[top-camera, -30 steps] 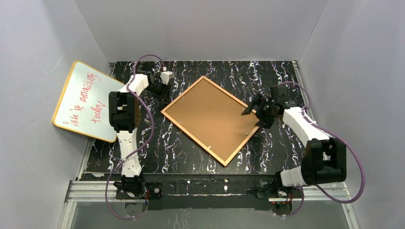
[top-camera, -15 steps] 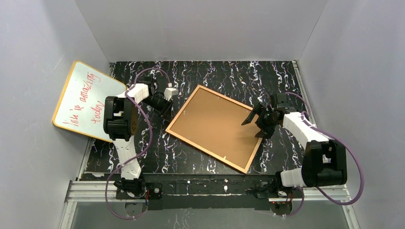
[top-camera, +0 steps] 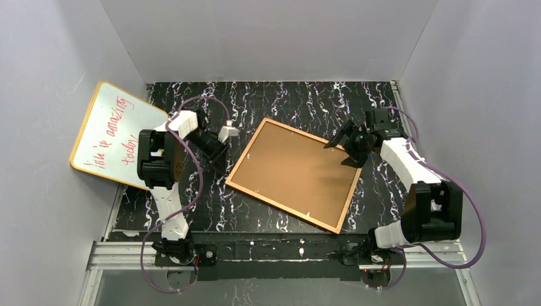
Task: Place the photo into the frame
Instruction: Adjust the photo frame at the center of the board.
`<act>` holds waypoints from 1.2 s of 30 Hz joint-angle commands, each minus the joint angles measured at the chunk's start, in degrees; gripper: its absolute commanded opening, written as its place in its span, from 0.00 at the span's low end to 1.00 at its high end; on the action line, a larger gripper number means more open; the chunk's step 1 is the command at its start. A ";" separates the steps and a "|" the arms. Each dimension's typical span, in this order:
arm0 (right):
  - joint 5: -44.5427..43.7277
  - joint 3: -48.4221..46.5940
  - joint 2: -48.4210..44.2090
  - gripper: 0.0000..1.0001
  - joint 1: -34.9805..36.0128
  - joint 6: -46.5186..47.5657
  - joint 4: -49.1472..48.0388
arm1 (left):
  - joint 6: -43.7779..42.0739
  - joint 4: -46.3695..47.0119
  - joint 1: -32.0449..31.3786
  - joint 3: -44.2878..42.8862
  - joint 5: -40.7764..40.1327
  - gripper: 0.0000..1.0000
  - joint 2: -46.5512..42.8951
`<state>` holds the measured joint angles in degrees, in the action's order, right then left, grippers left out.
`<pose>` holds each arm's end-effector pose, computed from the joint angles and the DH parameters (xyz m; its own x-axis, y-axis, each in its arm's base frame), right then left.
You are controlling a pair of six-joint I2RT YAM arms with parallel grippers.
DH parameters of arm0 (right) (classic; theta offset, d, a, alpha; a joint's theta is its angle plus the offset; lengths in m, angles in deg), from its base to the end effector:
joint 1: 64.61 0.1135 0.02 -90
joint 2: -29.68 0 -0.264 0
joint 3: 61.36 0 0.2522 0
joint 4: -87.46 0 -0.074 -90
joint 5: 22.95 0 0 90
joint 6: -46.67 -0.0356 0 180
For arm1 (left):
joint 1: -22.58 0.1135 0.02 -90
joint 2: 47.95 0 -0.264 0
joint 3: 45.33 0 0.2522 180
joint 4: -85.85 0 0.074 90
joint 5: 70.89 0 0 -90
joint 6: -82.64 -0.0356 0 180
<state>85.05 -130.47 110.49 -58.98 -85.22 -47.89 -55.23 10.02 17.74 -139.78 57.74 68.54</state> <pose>0.2821 0.0389 0.2332 -0.7928 0.5599 -0.2407 0.3568 0.7466 0.5615 0.3544 -0.0523 0.1543 -0.6764 0.6387 -0.3668 0.7191 0.4650 -0.5164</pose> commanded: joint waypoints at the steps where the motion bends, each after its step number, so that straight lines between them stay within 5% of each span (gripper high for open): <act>1: 0.15 -7.17 1.27 1.00 0.10 -1.60 -2.77 | 1.62 -2.64 2.59 -9.52 2.08 0.31 -0.98; 6: -1.79 -13.55 5.27 1.00 8.35 -3.72 -6.80 | 13.49 7.58 4.12 -14.19 1.13 0.39 2.26; 11: -2.43 -18.23 13.17 0.92 17.99 -5.57 -11.64 | 16.43 7.41 4.07 -18.70 7.68 0.44 7.40; 22: 2.55 -30.35 30.71 0.85 30.11 -7.87 -17.86 | 13.50 4.76 -0.58 -10.88 10.54 0.30 8.59; 36: 4.97 -37.64 42.63 0.81 35.08 -8.61 -18.75 | 15.83 8.75 -0.61 -6.90 8.91 0.16 7.93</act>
<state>88.96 -165.05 151.08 -24.01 -93.79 -65.11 -39.28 16.95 17.17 -148.74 69.06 78.81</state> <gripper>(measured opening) 0.817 0.175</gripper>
